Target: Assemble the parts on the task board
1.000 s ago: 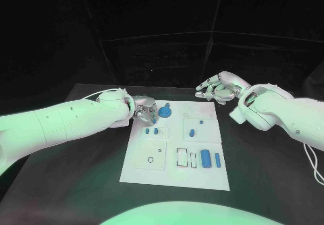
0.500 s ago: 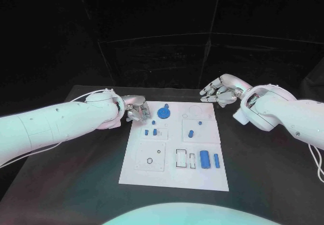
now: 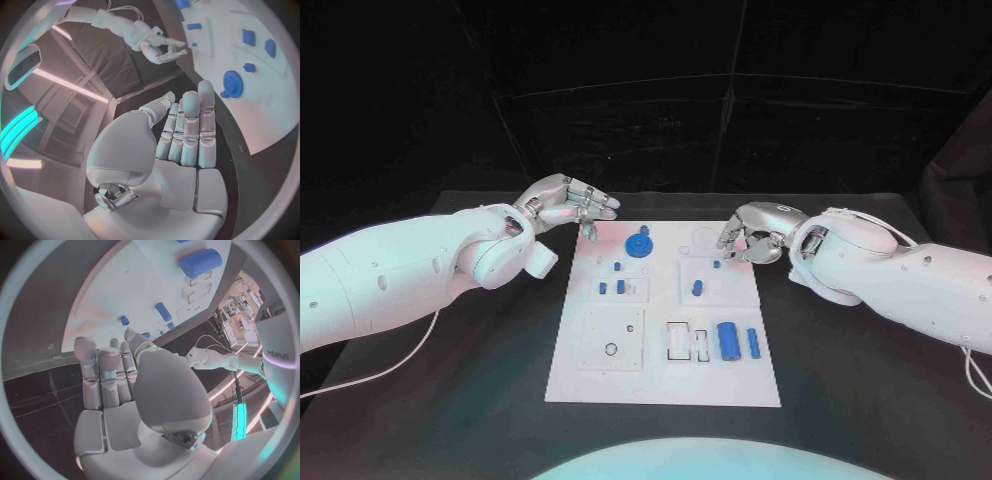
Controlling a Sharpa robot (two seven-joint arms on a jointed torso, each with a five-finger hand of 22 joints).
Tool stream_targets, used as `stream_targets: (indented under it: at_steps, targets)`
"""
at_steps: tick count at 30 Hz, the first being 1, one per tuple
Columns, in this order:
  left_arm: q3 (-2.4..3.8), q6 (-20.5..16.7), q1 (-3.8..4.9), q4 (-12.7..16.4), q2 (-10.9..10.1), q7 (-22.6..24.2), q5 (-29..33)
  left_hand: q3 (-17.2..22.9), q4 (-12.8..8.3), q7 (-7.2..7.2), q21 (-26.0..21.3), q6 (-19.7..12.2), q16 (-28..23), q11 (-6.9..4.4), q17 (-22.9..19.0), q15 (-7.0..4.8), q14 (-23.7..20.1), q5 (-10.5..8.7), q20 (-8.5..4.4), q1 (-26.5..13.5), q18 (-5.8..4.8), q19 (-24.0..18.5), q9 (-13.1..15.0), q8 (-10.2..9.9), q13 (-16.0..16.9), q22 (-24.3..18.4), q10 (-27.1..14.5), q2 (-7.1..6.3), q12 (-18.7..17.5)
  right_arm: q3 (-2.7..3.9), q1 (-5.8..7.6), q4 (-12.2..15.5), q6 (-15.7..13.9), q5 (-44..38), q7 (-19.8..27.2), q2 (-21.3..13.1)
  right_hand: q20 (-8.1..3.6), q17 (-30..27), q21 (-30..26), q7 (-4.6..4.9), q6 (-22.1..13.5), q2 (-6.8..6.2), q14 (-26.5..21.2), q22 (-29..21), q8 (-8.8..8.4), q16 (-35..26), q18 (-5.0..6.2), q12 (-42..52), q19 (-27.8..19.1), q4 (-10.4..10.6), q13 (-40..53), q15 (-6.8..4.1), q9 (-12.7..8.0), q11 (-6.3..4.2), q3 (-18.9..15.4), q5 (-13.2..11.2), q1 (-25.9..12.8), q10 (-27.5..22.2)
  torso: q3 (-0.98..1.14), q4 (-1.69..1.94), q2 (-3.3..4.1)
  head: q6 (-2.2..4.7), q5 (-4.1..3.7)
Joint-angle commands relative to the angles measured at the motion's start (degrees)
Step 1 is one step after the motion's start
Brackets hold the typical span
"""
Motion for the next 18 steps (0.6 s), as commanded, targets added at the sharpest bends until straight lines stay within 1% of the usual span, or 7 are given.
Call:
stream_targets:
  at_steps: [1,5,7,8,13,18]
  targets:
    - [0.00,-1.5,0.09,1.0,-0.2,6.2,13.6,0.0,0.3,-0.09,-0.3,0.4,-0.2,-0.07,-0.1,-0.02,-0.4,0.21,0.01,-0.2,1.16,-0.4,0.0,0.3,0.1,-0.1,0.1,0.20,0.2,0.02,-0.18,0.3,0.6,-7.6,-1.9,0.2,0.17,0.1,-0.1,0.36,-0.6,-0.88,0.3,0.1,-0.60,0.0,0.13,-0.6,0.4,-0.1,-0.9,0.22,-0.1,0.51,0.7,-0.3,-0.1,-0.4,0.03,0.03,0.01,0.07,-0.14]
    - [-0.03,-1.4,0.08,1.7,-0.5,7.0,14.7,0.0,0.3,-0.07,-0.5,0.5,-0.3,-0.07,-0.2,-0.01,-0.5,0.21,0.01,-0.2,1.16,-0.4,0.0,0.3,0.1,-0.2,0.0,0.23,0.3,-0.01,-0.47,0.3,0.9,-8.4,-2.0,0.7,0.39,0.2,-0.1,0.77,-1.0,-1.60,0.3,0.2,-1.27,0.2,0.11,-1.3,0.5,-0.5,-2.2,0.47,-0.1,0.87,2.0,-0.4,-0.5,-0.6,0.01,0.00,0.05,0.07,-0.04]
    - [-0.03,-1.4,0.08,1.9,-0.6,7.2,14.9,0.1,0.3,-0.06,-0.5,0.5,-0.3,-0.07,-0.3,0.00,-0.5,0.21,0.01,-0.2,1.16,-0.5,0.0,0.4,0.1,-0.2,0.0,0.25,0.4,-0.02,-0.58,0.2,1.3,-8.6,-1.9,0.9,0.45,0.3,0.0,0.87,-1.1,-1.77,0.4,0.3,-1.43,0.3,0.10,-1.4,0.5,-0.6,-2.5,0.51,-0.1,0.96,2.4,-0.5,-0.6,-0.6,0.04,-0.04,0.05,0.05,-0.08]
    - [-0.04,-1.4,0.08,2.0,-0.6,7.2,14.9,0.1,0.4,-0.06,-0.6,0.5,-0.3,-0.07,-0.3,0.00,-0.5,0.21,0.01,-0.2,1.16,-0.5,0.0,0.4,0.1,-0.2,0.0,0.26,0.4,-0.02,-0.61,0.2,1.4,-8.6,-1.9,1.0,0.45,0.3,0.0,0.87,-1.1,-1.77,0.4,0.3,-1.43,0.3,0.10,-1.4,0.5,-0.6,-2.5,0.51,-0.1,0.96,2.4,-0.5,-0.6,-0.6,0.07,-0.08,0.05,0.03,-0.09]
    - [-0.04,-1.5,0.08,2.2,-0.7,7.4,15.1,0.0,0.4,0.03,-0.7,0.4,-0.3,-0.02,-0.5,0.02,-0.7,0.21,0.02,-0.2,1.14,-0.5,0.0,0.4,0.2,-0.3,-0.1,0.21,0.6,-0.09,-0.80,-0.1,2.3,-8.8,-1.8,1.6,0.58,0.5,0.0,1.08,-1.0,-1.93,0.4,0.4,-1.57,0.4,0.09,-1.7,0.6,-1.0,-3.5,0.63,0.0,1.14,3.7,-0.5,-0.7,-0.5,0.06,-0.05,0.06,-0.02,-0.29]
    - [-0.04,-1.4,0.08,2.4,-0.8,7.4,15.2,0.0,0.4,0.24,-1.0,0.0,-0.3,0.11,-0.7,0.10,-0.9,0.21,0.06,-0.2,1.12,-0.6,-0.1,0.4,0.2,-0.5,-0.4,0.12,0.9,-0.21,-0.99,-0.7,3.0,-8.8,-1.6,2.1,0.64,0.6,0.2,1.18,-0.7,-1.91,0.4,0.6,-1.56,0.6,0.06,-1.9,0.8,-1.2,-4.3,0.68,0.1,1.20,5.0,-0.6,-1.0,-0.2,0.07,-0.04,0.08,-0.15,-0.28]
